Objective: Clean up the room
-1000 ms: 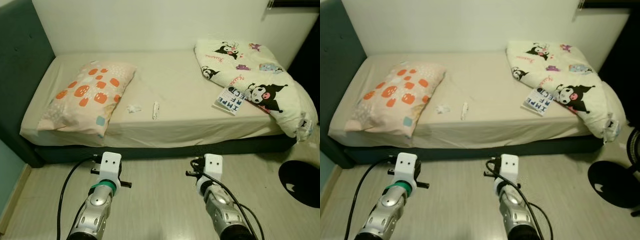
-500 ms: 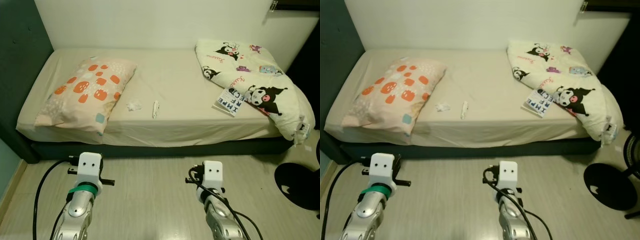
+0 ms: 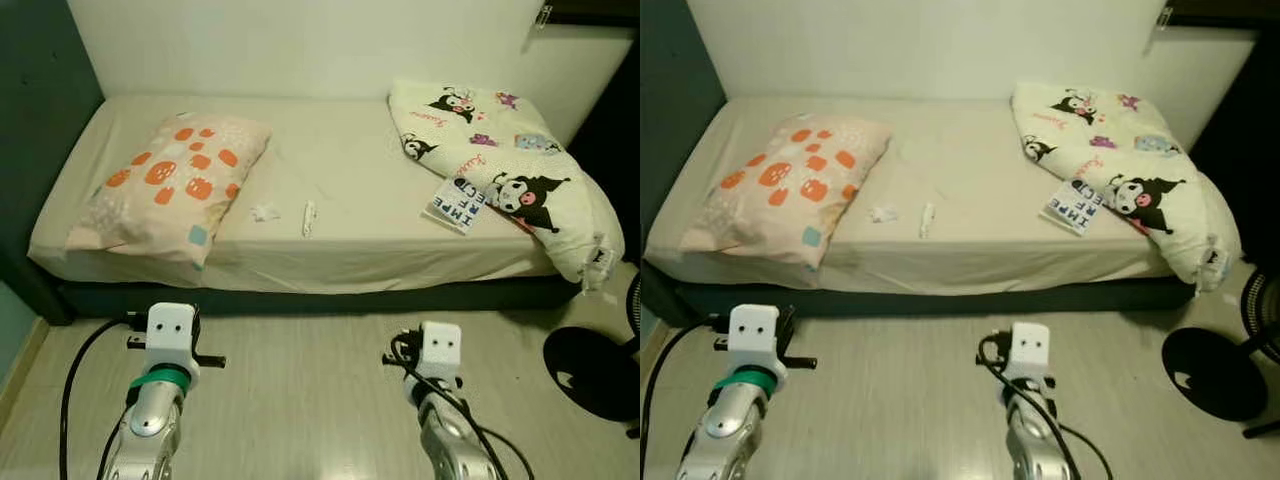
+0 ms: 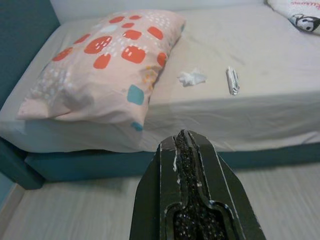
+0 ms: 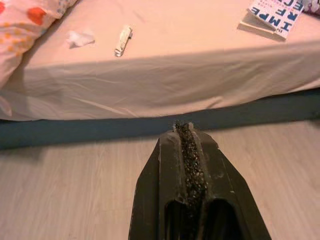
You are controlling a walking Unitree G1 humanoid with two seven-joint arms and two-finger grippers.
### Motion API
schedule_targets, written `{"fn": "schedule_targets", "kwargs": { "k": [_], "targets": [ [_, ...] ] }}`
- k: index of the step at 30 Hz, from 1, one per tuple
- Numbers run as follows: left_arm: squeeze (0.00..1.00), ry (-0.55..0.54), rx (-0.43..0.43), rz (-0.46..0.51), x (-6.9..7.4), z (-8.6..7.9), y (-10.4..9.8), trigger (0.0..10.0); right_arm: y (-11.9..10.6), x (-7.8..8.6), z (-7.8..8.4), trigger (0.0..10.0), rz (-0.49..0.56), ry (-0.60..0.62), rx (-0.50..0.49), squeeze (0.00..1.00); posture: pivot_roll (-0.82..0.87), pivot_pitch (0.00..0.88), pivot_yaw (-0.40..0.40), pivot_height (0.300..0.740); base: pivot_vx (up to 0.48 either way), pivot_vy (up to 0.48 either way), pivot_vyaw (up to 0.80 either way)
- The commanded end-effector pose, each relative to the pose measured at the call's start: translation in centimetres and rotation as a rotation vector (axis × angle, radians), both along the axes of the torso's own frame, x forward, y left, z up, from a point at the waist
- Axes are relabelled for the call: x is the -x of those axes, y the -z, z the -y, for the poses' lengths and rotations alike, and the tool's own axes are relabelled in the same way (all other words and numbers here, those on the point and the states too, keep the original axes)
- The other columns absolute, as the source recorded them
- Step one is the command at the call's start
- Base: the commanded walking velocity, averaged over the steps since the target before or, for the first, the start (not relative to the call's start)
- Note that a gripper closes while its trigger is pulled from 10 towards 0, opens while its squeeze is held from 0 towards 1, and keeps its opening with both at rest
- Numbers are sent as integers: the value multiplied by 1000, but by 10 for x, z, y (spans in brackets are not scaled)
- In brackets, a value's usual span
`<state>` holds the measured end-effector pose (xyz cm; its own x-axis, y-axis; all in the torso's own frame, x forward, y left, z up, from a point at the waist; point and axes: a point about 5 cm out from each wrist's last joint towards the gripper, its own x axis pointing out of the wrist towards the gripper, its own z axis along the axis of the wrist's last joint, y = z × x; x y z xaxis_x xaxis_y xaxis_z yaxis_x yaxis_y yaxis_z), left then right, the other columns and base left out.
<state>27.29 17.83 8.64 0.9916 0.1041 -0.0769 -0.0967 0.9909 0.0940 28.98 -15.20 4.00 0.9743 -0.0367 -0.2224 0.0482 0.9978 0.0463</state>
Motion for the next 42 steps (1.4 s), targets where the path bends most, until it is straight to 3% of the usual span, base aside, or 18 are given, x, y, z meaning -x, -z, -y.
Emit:
{"fn": "schedule_targets", "kwargs": {
  "k": [1, 5, 6, 9, 13, 19, 30, 36, 42],
  "targets": [
    [0, -6, -2, -20, 3, 0, 3, 10000, 10, 5, 1, 10000, -53, 0, 9, 0, 37, 21, 26, 740, 0, 0, 0],
    [0, 3, -16, -35, 6, 5, 4, 10000, 13, 6, -3, 10000, -76, -19, 8, 0, 41, 8, 23, 740, 0, 0, 0],
    [0, -20, -21, -81, 9, 6, 8, 10000, 13, 6, -5, 10000, -76, -28, 9, 0, 42, 5, 22, 740, 0, 0, 0],
    [0, 7, 67, -126, 10, 10, 13, 10000, 12, 5, -6, 10000, -59, -35, 56, 0, 42, 3, 22, 740, 0, 0, 0],
    [0, 13, 8, -112, 11, 11, 14, 10000, 11, 4, -9, 10000, -46, -39, 79, 0, 42, 14, 26, 740, 0, 0, 0],
    [0, 17, -5, -104, 10, 10, 12, 10000, 13, 3, -14, 10000, -67, -62, 6, 0, 52, 15, 26, 740, 0, 0, 0],
    [0, 34, -35, -104, 12, 8, 9, 10000, 17, 4, -17, 10000, -79, -108, 44, 0, 55, 16, 29, 740, 0, 0, 0],
    [0, 32, -40, -99, 11, 8, 8, 10000, 17, 4, -18, 10000, -76, -118, 62, 0, 51, 19, 24, 740, 340, 0, 800],
    [0, 20, -35, -100, 9, 7, 7, 10000, 18, 3, -16, 10000, -84, -89, 39, 0, 53, 27, 27, 740, 382, 0, 0]
  ]
}}
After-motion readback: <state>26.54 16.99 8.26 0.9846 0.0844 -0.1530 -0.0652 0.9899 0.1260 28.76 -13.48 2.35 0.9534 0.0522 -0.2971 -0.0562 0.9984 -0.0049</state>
